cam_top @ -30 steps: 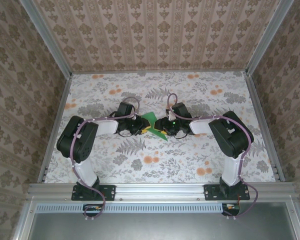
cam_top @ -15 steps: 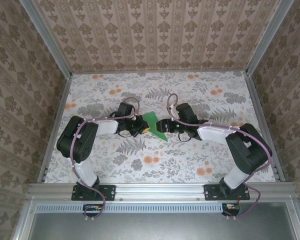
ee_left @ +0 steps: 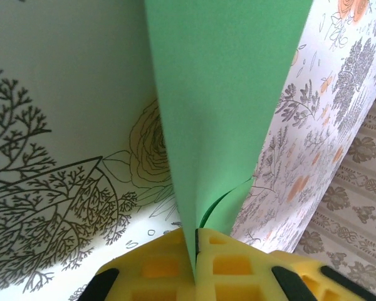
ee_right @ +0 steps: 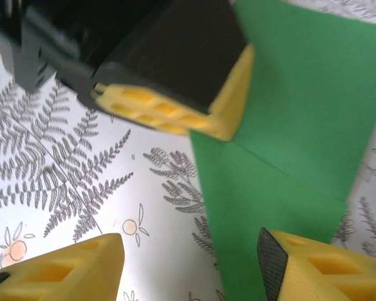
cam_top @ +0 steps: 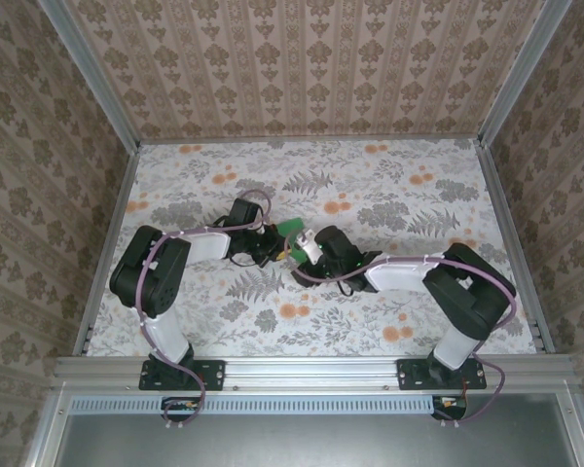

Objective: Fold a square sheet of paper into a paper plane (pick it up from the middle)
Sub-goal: Fold the wing for the fifth time at the center of the table.

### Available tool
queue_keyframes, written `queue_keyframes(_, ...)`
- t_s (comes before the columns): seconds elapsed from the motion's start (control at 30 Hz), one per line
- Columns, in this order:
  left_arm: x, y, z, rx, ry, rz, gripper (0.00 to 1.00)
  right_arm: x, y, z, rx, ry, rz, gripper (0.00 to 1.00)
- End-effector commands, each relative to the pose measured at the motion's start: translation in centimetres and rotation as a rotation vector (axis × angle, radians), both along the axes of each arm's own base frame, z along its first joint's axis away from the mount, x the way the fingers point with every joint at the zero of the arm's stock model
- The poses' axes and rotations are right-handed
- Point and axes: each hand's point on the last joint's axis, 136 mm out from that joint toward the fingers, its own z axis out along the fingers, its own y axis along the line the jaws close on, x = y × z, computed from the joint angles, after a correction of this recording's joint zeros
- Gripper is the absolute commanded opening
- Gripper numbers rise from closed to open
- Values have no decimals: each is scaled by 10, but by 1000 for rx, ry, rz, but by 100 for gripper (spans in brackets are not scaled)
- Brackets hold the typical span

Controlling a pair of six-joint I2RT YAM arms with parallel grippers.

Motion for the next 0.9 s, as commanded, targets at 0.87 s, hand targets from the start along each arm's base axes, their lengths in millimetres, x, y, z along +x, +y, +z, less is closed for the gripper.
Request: queue_keyframes(0.87,6,-6,25,-39,17,26,2,42,3,-19,-322,-360,-71,38)
